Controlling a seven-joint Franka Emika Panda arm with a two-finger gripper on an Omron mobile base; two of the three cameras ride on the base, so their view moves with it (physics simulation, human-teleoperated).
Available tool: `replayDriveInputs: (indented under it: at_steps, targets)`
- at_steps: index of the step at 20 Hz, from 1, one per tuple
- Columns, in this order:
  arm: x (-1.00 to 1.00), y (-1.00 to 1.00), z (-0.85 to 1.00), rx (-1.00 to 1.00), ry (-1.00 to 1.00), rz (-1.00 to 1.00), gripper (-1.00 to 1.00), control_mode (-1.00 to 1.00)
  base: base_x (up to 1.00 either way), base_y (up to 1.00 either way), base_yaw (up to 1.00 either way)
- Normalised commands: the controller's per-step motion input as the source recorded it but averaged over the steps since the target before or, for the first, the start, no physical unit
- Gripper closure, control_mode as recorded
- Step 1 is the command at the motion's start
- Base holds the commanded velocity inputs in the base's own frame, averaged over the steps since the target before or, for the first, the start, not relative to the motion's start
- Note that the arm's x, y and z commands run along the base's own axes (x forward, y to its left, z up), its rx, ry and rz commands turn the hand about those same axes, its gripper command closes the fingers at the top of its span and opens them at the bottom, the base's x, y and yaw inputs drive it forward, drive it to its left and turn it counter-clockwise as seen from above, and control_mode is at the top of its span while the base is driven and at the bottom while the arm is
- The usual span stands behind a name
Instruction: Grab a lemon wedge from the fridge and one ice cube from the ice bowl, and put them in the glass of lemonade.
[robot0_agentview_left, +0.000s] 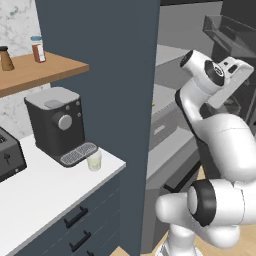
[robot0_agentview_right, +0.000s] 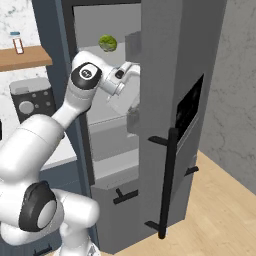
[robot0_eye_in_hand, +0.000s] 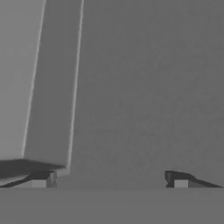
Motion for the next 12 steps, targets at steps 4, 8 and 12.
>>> replayDriveInputs:
  at_steps: [4,8,12]
  targets:
    - [0.0,-0.9,-0.03,0.0,0.0,-0.2,-1.0,-1.0,0.0,0.0,0.0]
    - [0.0,-0.76,-0.18,0.0,-0.07,-0.17,-1.0,-1.0,0.0,0.0,0.0]
    - [0.0,-0.62,-0.15,0.0,-0.19,-0.09,-1.0,-1.0,0.0,0.0,0.0]
